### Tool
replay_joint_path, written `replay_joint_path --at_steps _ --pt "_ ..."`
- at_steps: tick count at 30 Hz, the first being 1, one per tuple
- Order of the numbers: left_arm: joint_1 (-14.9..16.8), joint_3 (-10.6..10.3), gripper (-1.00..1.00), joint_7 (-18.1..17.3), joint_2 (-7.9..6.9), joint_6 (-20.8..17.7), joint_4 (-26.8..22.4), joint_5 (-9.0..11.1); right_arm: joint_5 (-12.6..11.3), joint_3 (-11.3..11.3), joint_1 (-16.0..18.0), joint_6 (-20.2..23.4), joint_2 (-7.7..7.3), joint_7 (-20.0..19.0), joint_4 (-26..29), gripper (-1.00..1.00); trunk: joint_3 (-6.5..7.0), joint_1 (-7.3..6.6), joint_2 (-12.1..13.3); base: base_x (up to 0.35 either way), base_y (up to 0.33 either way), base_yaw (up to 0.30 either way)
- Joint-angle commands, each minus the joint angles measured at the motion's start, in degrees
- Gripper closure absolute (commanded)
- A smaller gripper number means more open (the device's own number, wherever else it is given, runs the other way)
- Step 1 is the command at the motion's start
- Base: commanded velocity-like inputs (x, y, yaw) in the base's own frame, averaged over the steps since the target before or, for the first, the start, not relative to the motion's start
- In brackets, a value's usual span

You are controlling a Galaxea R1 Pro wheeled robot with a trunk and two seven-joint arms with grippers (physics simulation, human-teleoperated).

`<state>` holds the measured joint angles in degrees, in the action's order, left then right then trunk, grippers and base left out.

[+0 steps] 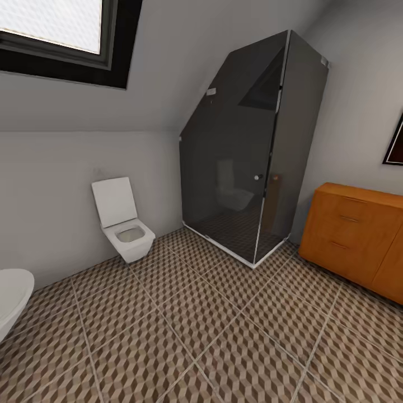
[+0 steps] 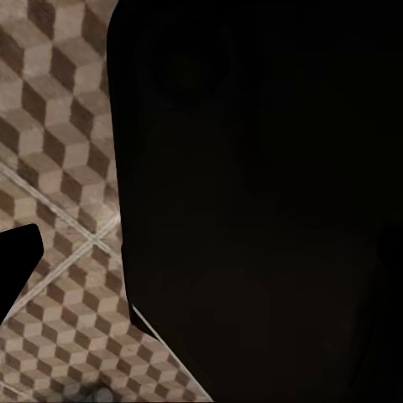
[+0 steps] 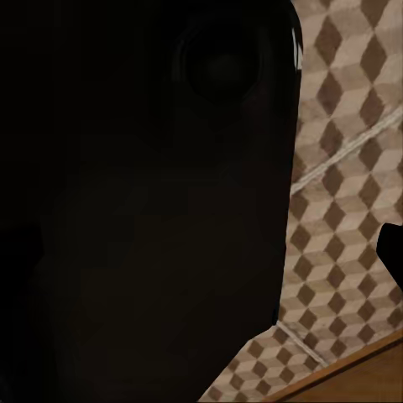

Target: Take the four mousetraps from the cabinet in the bathroom and place them on the bathroom floor. Make sure all four end up on the same floor surface, and ensure that at least two of them are either under or directly next to the same bathroom sink.

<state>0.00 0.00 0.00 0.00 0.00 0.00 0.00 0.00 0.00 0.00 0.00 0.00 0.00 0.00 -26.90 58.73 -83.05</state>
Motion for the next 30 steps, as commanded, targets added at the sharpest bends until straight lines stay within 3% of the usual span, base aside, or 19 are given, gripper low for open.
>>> replay_joint_path --at_steps 1,16,30 --pt "0.1 0.2 -1.0 -0.1 -0.09 0.3 -0.3 0.0 0.3 -0.2 0.1 -0.3 -0.02 0.0 -0.2 -1.0 -0.03 0.0 0.0 0.0 0.0 0.0" --pt "0.1 0.1 -1.0 -0.1 -0.09 0.4 -0.9 0.0 0.6 0.0 0.1 -0.3 -0.2 -0.1 -0.2 -1.0 -0.03 0.0 0.0 0.0 0.0 0.0" --pt "0.1 0.0 -1.0 -0.1 -0.09 0.4 -1.0 0.0 2.7 -0.1 0.1 -0.3 -0.08 -0.1 -0.2 -1.0 -0.03 0.0 0.0 0.0 0.0 -0.006"
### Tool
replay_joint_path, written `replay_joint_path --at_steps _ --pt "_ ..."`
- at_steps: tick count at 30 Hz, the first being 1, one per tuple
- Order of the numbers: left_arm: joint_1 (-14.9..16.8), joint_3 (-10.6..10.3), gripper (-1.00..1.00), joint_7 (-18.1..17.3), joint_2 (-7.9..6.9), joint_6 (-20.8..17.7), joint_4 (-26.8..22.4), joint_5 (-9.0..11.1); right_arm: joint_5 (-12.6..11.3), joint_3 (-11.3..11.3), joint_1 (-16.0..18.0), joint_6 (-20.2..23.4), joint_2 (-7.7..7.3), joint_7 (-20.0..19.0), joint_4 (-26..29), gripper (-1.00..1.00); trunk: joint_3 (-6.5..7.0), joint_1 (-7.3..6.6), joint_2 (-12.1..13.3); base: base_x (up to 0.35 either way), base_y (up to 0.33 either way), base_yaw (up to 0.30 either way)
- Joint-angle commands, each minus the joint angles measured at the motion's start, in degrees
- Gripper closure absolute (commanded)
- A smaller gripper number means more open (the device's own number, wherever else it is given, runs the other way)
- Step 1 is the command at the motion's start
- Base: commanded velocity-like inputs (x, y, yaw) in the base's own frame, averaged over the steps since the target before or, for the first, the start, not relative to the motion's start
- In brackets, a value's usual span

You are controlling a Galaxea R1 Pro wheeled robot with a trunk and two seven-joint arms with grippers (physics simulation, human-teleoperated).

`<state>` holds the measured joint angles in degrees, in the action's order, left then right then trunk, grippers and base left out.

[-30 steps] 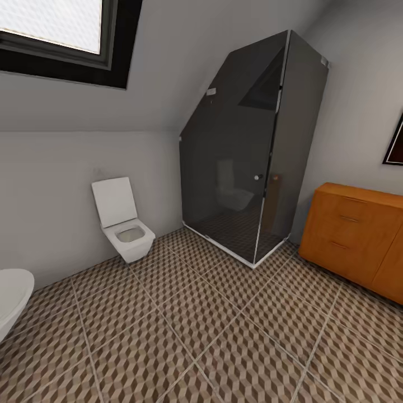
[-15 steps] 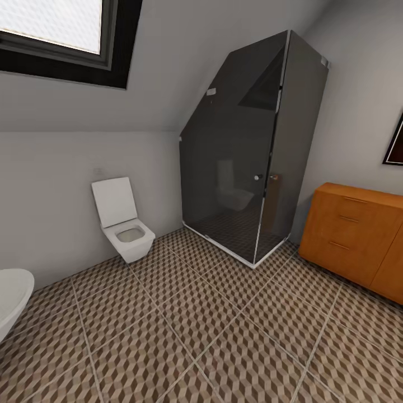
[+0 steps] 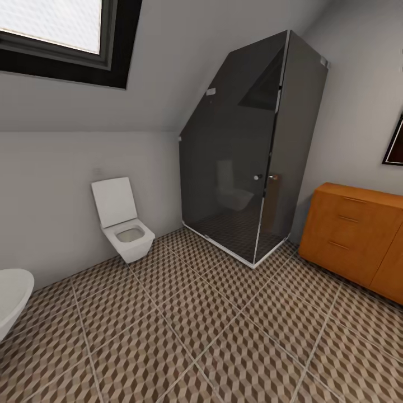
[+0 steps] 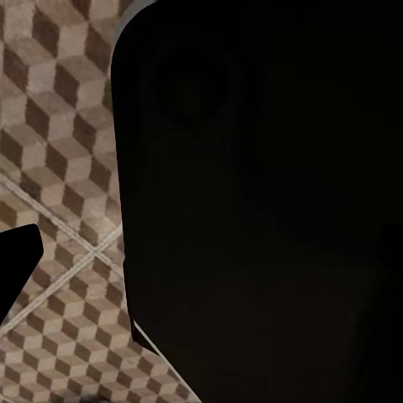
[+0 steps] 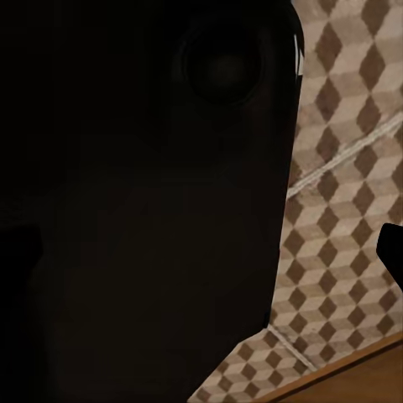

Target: Take the four mousetraps from the cabinet in the bathroom and place them on the bathroom floor. Make sure all four end up on the same floor surface, and ensure that at least two of them are either under or directly next to the same bathroom sink.

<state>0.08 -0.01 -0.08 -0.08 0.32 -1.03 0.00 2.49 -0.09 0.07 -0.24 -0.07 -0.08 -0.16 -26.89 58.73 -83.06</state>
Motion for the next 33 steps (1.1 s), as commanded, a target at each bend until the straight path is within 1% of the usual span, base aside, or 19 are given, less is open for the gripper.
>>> replay_joint_path --at_steps 1,5,11,18,33 --pt "0.0 0.0 -1.0 0.0 0.0 0.0 0.0 0.0 0.3 -0.1 0.0 0.0 -0.01 0.0 0.0 -1.0 -0.04 0.0 0.0 0.0 0.0 -0.1" --pt "0.0 0.0 -1.0 0.0 0.0 0.0 0.0 0.0 0.4 -0.2 0.0 -0.1 -0.04 0.0 0.0 -1.0 -0.04 0.0 0.0 0.0 0.0 -0.148" --pt "0.0 0.0 -1.0 0.0 -0.05 0.0 0.0 0.0 0.4 -0.2 0.0 -0.2 -0.08 0.0 0.0 -1.0 -0.04 0.0 0.0 0.0 0.0 -0.235" --pt "0.0 0.0 -1.0 0.0 -0.02 0.0 0.0 0.0 0.2 -0.3 0.0 -1.3 -0.1 0.0 0.0 -1.0 -0.04 0.0 0.0 0.0 0.0 -0.27" --pt "0.0 -0.2 -1.0 0.0 0.11 0.0 -0.2 0.0 -0.2 -0.3 0.0 -2.1 -0.17 0.0 -0.1 -1.0 -0.04 0.0 0.0 0.0 0.0 -0.282"
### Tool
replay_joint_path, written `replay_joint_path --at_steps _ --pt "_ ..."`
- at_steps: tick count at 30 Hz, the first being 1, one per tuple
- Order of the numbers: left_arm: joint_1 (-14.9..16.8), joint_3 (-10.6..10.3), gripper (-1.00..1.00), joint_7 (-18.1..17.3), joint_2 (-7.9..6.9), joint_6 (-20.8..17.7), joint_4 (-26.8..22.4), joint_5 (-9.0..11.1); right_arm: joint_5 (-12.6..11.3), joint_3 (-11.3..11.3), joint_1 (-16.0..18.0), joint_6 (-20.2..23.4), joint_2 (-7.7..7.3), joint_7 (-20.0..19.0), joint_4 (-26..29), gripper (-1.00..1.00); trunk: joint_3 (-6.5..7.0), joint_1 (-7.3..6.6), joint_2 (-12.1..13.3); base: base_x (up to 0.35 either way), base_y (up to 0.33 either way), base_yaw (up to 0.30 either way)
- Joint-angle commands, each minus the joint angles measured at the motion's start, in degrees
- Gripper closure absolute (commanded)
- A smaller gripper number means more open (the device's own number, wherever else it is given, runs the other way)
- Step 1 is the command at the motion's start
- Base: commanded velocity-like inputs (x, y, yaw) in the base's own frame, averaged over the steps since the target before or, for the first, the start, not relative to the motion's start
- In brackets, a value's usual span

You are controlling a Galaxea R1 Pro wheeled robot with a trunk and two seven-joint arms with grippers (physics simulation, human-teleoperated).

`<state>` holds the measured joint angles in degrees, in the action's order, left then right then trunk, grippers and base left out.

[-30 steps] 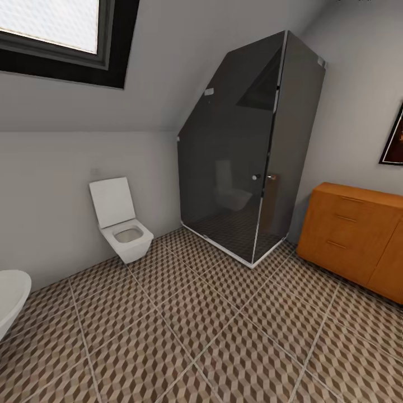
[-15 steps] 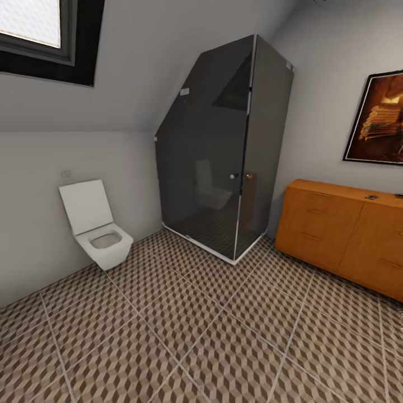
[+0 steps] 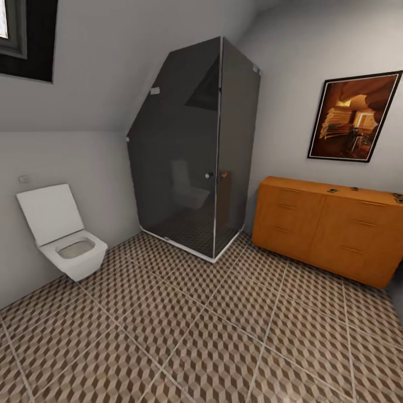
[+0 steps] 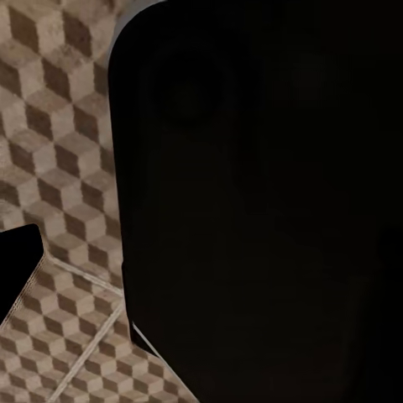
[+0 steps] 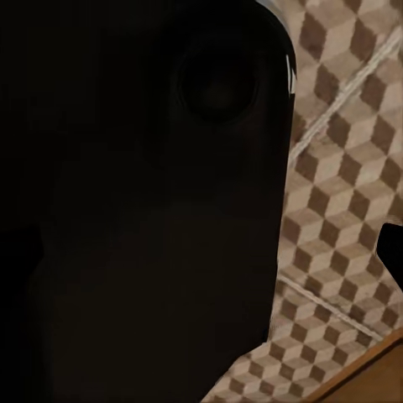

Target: Take the four mousetraps from the cabinet in the bathroom and place them on the bathroom floor. Make sure all four end up on the same floor surface, and ensure that at least two of them are either under or directly next to the same bathroom sink.

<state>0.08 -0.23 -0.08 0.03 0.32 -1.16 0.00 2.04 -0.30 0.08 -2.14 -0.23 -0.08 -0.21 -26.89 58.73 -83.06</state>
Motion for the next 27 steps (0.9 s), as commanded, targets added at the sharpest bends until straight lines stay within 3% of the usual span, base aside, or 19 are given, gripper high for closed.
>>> replay_joint_path --at_steps 1,17,27 --pt "0.0 0.0 -1.0 0.0 0.01 0.0 0.0 0.0 0.2 -0.1 0.0 -0.2 -0.01 0.0 0.0 -1.0 -0.04 0.0 0.0 0.0 0.0 -0.284" --pt "0.0 0.3 -1.0 0.0 -0.03 0.4 -0.1 0.0 0.0 -0.2 0.0 -0.3 0.0 0.0 0.0 -1.0 -0.04 0.0 0.0 0.0 0.0 -0.284" --pt "0.0 0.2 -1.0 0.0 -0.11 6.1 0.0 0.2 -0.1 -0.3 0.0 -0.4 -0.03 0.0 -0.1 -1.0 -0.04 0.0 0.0 0.0 0.0 -0.284"
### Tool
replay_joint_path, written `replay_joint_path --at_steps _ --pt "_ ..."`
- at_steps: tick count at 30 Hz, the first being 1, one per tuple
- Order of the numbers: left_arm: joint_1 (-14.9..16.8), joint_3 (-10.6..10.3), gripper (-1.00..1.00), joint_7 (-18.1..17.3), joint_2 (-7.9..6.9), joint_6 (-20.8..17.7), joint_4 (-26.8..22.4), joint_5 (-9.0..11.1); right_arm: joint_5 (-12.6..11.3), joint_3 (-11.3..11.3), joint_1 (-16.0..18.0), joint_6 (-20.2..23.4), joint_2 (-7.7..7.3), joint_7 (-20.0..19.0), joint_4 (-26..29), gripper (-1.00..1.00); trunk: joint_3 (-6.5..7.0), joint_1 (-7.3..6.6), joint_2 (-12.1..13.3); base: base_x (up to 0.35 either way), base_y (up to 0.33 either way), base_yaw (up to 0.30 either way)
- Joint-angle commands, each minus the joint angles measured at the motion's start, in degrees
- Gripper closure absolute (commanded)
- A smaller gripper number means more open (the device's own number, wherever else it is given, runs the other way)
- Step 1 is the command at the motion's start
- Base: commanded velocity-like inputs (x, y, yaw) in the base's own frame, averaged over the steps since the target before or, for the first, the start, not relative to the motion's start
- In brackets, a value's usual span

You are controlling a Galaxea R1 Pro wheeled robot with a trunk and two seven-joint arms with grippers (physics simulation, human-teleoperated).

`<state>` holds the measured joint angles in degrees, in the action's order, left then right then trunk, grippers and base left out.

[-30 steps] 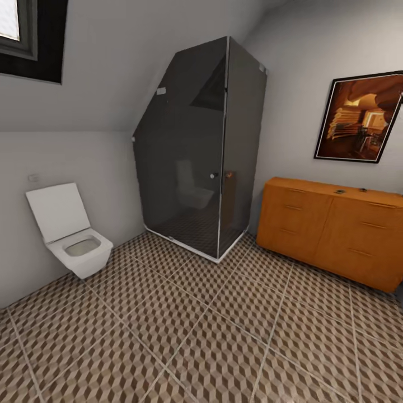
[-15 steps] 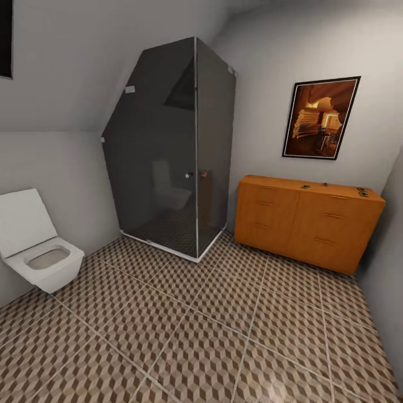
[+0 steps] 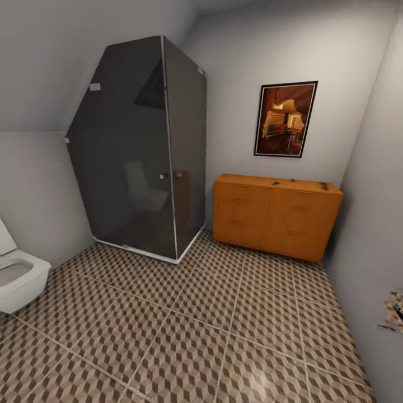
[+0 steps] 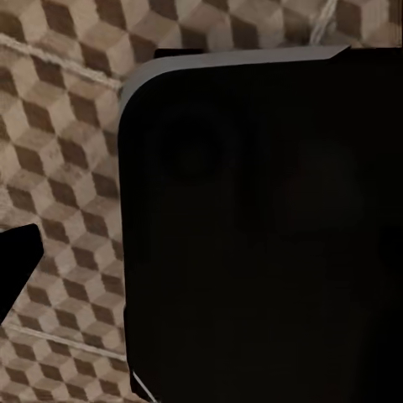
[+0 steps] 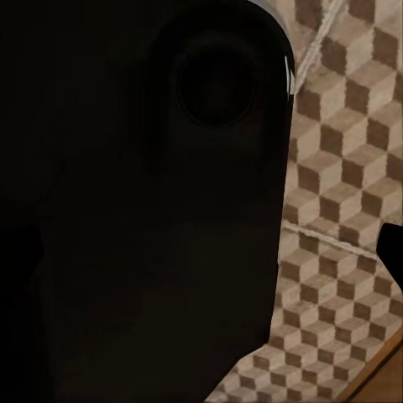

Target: Take the four mousetraps from the cabinet in the bathroom and place them on the bathroom floor. Make sure all four end up on the same floor surface, and ensure that at least two of them are either under or directly next to the same bathroom sink.

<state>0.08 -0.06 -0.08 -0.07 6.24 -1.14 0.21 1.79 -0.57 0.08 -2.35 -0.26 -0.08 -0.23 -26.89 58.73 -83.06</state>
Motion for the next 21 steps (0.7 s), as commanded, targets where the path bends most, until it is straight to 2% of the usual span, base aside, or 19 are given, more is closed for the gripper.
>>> replay_joint_path --at_steps 1,8,21 --pt "0.0 -0.1 -1.0 0.0 -0.01 0.8 0.0 0.0 0.2 -0.1 0.0 -0.3 -0.01 0.0 0.0 -1.0 -0.04 0.0 0.0 0.0 0.0 -0.284" --pt "0.0 -0.2 -1.0 0.0 -0.01 2.6 0.1 0.1 0.0 -0.2 0.0 -1.6 -0.01 0.0 0.0 -1.0 -0.04 0.0 0.0 0.0 0.0 -0.284" --pt "0.0 -0.2 -1.0 0.0 0.09 3.0 0.1 0.1 0.0 -0.2 0.0 -2.1 -0.01 0.0 0.0 -1.0 -0.04 0.0 0.0 0.0 0.0 -0.284"
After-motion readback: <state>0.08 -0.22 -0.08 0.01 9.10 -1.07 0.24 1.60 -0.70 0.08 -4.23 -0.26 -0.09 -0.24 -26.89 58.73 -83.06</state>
